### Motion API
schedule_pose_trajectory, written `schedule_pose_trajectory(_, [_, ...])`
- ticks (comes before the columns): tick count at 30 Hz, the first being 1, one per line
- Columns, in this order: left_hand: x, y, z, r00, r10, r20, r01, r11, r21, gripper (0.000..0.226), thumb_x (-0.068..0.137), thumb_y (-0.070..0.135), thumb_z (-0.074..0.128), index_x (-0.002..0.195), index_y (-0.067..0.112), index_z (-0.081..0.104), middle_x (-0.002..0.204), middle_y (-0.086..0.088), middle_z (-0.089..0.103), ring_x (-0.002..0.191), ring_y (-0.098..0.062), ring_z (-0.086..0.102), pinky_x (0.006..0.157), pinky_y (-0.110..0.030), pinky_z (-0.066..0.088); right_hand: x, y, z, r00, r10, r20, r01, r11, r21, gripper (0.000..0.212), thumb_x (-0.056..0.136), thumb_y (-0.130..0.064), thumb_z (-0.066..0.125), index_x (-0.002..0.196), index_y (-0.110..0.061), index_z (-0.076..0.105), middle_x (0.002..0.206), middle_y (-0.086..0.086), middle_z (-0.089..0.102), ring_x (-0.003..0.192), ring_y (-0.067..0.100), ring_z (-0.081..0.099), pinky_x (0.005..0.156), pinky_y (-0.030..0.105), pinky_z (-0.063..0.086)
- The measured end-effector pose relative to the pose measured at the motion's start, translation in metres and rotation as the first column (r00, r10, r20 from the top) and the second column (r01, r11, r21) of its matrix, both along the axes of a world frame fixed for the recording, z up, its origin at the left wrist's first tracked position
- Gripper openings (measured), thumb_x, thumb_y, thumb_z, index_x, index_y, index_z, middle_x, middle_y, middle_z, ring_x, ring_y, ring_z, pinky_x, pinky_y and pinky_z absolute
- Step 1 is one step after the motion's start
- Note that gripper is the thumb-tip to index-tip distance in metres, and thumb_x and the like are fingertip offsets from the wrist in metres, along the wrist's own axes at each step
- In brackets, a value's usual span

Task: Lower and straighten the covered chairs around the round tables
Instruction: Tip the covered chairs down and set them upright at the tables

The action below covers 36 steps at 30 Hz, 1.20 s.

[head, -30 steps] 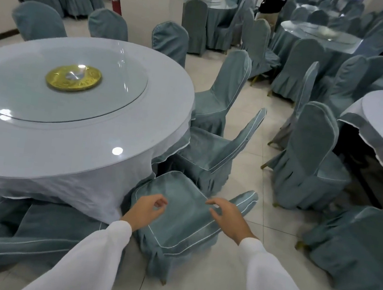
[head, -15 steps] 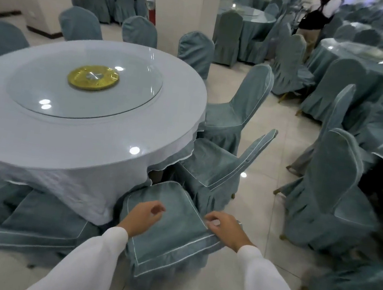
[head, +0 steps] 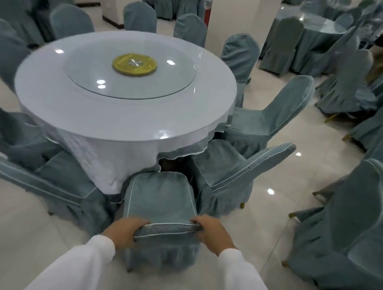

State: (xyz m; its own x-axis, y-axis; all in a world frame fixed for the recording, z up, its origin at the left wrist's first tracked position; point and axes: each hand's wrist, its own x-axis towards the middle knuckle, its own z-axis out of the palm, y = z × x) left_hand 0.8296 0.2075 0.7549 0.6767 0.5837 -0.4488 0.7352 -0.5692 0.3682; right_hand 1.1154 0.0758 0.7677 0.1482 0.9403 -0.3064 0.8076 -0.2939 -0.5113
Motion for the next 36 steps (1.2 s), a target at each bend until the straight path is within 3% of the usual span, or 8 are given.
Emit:
schedule_pose_trajectory(3, [0.002, -0.001, -0.002, 0.999, 0.029, -0.041, -0.025, 0.996, 0.082, 0.045, 0.076, 0.018, 0.061, 0.117, 0.039, 0.061, 0.113, 0.008, 0.070, 0.110, -0.020, 0.065, 0.084, -0.026, 0.050, 0.000, 0.006, -0.008, 0.998, 0.036, 0.046, -0.035, 0.999, -0.023, 0.045, 0.088, -0.006, 0.058, 0.128, -0.026, 0.069, 0.124, 0.002, 0.067, 0.114, 0.024, 0.062, 0.096, 0.031, 0.046])
schedule_pose_trajectory(6, [0.010, 0.008, -0.007, 0.995, 0.010, -0.101, -0.001, 0.996, 0.087, 0.047, 0.080, 0.017, 0.061, 0.122, 0.038, 0.062, 0.118, 0.007, 0.070, 0.113, -0.021, 0.065, 0.091, -0.030, 0.052, 0.005, 0.015, -0.020, 0.997, 0.050, 0.052, -0.048, 0.998, -0.027, 0.050, 0.086, -0.006, 0.060, 0.131, -0.026, 0.067, 0.121, 0.006, 0.067, 0.114, 0.028, 0.062, 0.095, 0.034, 0.045])
schedule_pose_trajectory(11, [0.019, 0.037, -0.012, 0.997, 0.025, -0.076, -0.016, 0.992, 0.123, 0.048, 0.082, 0.014, 0.058, 0.122, 0.040, 0.062, 0.118, 0.005, 0.071, 0.113, -0.023, 0.065, 0.091, -0.032, 0.054, 0.013, 0.046, -0.021, 1.000, 0.014, 0.021, -0.014, 1.000, -0.012, 0.046, 0.084, -0.006, 0.063, 0.124, -0.026, 0.071, 0.118, 0.002, 0.069, 0.112, 0.024, 0.063, 0.096, 0.033, 0.047])
schedule_pose_trajectory(15, [0.028, 0.062, -0.010, 0.997, 0.058, -0.056, -0.051, 0.991, 0.126, 0.043, 0.084, 0.016, 0.057, 0.120, 0.039, 0.064, 0.115, 0.004, 0.071, 0.111, -0.027, 0.066, 0.087, -0.034, 0.053, 0.018, 0.076, -0.015, 0.998, -0.016, 0.056, 0.016, 1.000, -0.014, 0.047, 0.081, -0.002, 0.058, 0.115, -0.030, 0.072, 0.114, -0.002, 0.071, 0.105, 0.021, 0.065, 0.086, 0.029, 0.046])
schedule_pose_trajectory(21, [0.036, 0.101, -0.016, 0.998, 0.051, -0.041, -0.046, 0.991, 0.125, 0.050, 0.081, 0.017, 0.057, 0.122, 0.046, 0.060, 0.110, 0.006, 0.072, 0.104, -0.024, 0.069, 0.085, -0.033, 0.056, 0.029, 0.115, -0.015, 0.998, -0.016, 0.068, 0.019, 0.999, -0.038, 0.038, 0.081, -0.010, 0.062, 0.114, -0.027, 0.070, 0.107, 0.004, 0.071, 0.103, 0.029, 0.065, 0.092, 0.038, 0.050])
schedule_pose_trajectory(27, [0.052, 0.127, -0.014, 0.998, 0.029, -0.059, -0.026, 0.998, 0.063, 0.056, 0.081, 0.015, 0.062, 0.124, 0.051, 0.060, 0.108, 0.007, 0.073, 0.100, -0.022, 0.070, 0.085, -0.032, 0.057, 0.041, 0.139, -0.011, 0.996, -0.026, 0.081, 0.030, 0.998, -0.050, 0.045, 0.079, -0.005, 0.061, 0.116, -0.029, 0.070, 0.104, 0.008, 0.068, 0.101, 0.031, 0.065, 0.092, 0.041, 0.052])
schedule_pose_trajectory(31, [0.069, 0.127, -0.009, 1.000, 0.012, -0.021, -0.011, 0.999, 0.048, 0.058, 0.082, 0.008, 0.055, 0.124, 0.048, 0.063, 0.111, 0.003, 0.072, 0.103, -0.026, 0.069, 0.089, -0.035, 0.056, 0.060, 0.147, -0.016, 0.992, -0.044, 0.115, 0.053, 0.995, -0.079, 0.044, 0.073, -0.004, 0.058, 0.108, -0.030, 0.068, 0.100, 0.009, 0.067, 0.099, 0.035, 0.065, 0.089, 0.043, 0.054])
schedule_pose_trajectory(36, [0.070, 0.131, -0.005, 1.000, 0.006, 0.015, -0.004, 0.995, -0.097, 0.055, 0.082, 0.014, 0.060, 0.125, 0.049, 0.062, 0.109, 0.009, 0.072, 0.101, -0.020, 0.068, 0.090, -0.032, 0.055, 0.067, 0.147, -0.020, 0.997, -0.029, 0.066, 0.033, 0.998, -0.055, 0.041, 0.077, -0.012, 0.065, 0.111, -0.035, 0.068, 0.103, -0.004, 0.070, 0.098, 0.022, 0.066, 0.089, 0.042, 0.056])
